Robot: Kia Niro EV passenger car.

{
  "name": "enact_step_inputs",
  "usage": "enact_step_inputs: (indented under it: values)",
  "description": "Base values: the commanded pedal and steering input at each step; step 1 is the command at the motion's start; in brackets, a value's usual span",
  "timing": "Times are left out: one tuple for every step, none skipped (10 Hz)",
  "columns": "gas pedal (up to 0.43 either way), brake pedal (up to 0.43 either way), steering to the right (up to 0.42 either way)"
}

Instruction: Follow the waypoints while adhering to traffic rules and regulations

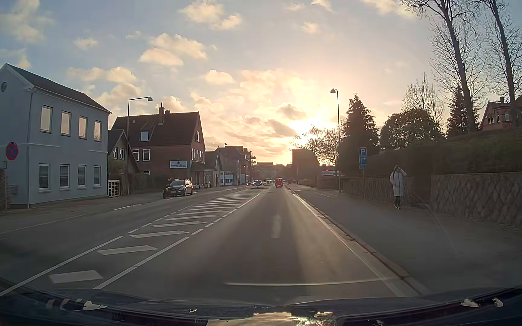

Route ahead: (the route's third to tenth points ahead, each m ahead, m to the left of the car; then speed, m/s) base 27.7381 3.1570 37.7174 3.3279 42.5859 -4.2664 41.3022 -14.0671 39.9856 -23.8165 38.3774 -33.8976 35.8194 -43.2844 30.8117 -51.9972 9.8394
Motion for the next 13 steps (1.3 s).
enact_step_inputs:
  values:
    - [0.000,0.024,-0.001]
    - [0.000,0.061,0.000]
    - [0.000,0.098,0.000]
    - [0.000,0.122,0.001]
    - [0.000,0.146,0.002]
    - [0.000,0.146,0.002]
    - [0.000,0.146,0.003]
    - [0.000,0.128,0.004]
    - [0.000,0.104,0.006]
    - [0.000,0.091,0.007]
    - [0.000,0.098,0.007]
    - [0.000,0.098,0.007]
    - [0.000,0.104,0.007]
